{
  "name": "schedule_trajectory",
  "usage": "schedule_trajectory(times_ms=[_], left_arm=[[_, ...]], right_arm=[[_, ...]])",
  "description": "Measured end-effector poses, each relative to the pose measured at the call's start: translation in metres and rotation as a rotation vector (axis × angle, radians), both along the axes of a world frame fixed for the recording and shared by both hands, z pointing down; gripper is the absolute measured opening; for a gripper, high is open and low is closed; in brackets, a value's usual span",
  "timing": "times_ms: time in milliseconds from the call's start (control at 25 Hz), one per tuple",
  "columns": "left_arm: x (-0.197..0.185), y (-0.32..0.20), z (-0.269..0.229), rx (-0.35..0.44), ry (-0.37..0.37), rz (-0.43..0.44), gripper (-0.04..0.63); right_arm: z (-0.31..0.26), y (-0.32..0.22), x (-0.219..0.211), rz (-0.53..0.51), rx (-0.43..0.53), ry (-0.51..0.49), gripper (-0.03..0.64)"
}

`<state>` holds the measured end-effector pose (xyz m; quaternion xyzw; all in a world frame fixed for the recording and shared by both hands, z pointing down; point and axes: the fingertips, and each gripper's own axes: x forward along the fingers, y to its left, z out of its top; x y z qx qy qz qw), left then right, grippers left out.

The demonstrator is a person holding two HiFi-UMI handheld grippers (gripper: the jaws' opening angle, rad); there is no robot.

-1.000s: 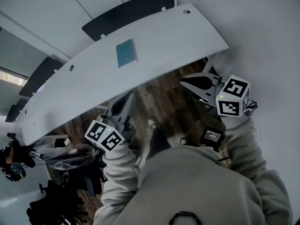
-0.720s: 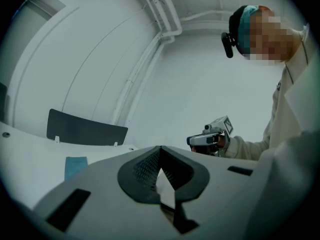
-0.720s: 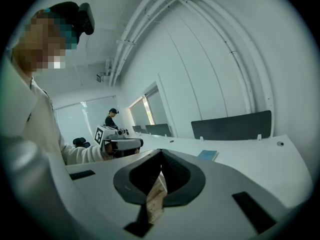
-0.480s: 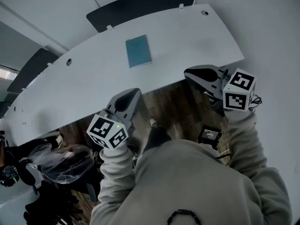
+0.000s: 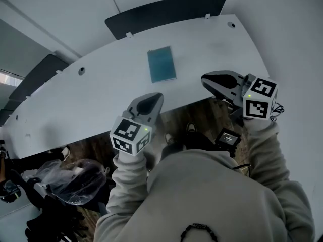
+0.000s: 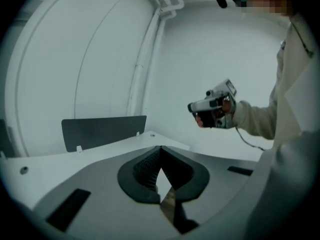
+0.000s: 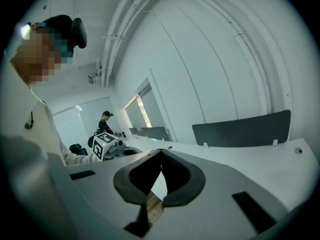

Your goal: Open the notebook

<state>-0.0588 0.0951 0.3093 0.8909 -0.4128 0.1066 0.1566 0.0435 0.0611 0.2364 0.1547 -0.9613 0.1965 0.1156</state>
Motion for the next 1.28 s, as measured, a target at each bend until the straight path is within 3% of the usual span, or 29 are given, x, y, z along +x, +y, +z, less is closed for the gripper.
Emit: schedule_trajectory(times_ms=[80,240,440,640,840,1000,1120,1280], left_arm=[[-0.009,-0.007,-0.016,0.014,0.07,-0.022,-0.005],[-0.008,-0.005,-0.045,0.042,0.12,0.01,-0.005],[-0.013,-0.022,-0.057,0.071,0.083,-0.043,-0.005],[-0.014,-0.051,-0.085,0.117,0.154,-0.118,-0.005],[-0.002,-0.108,-0.106,0.193,0.123,-0.233,-0.005],[0.03,-0.106,-0.102,0.226,0.028,-0.152,-0.005],[0.038,-0.101,-0.091,0.195,0.032,-0.144,-0.005],[0.042,-0.102,-0.093,0.173,-0.02,-0.124,-0.005]], right_arm=[[-0.005,-0.009,-0.006,-0.022,0.011,0.007,0.021],[-0.013,-0.024,-0.011,-0.052,0.03,0.019,0.021],[-0.004,-0.041,-0.009,-0.049,-0.003,0.002,0.021],[0.006,-0.056,0.005,-0.005,-0.016,-0.034,0.021],[0.003,-0.104,0.051,0.011,-0.038,-0.078,0.021],[0.011,-0.115,0.068,-0.003,-0.022,-0.097,0.021],[0.019,-0.118,0.073,0.0,-0.037,-0.102,0.021],[0.017,-0.117,0.072,-0.008,-0.042,-0.11,0.021]])
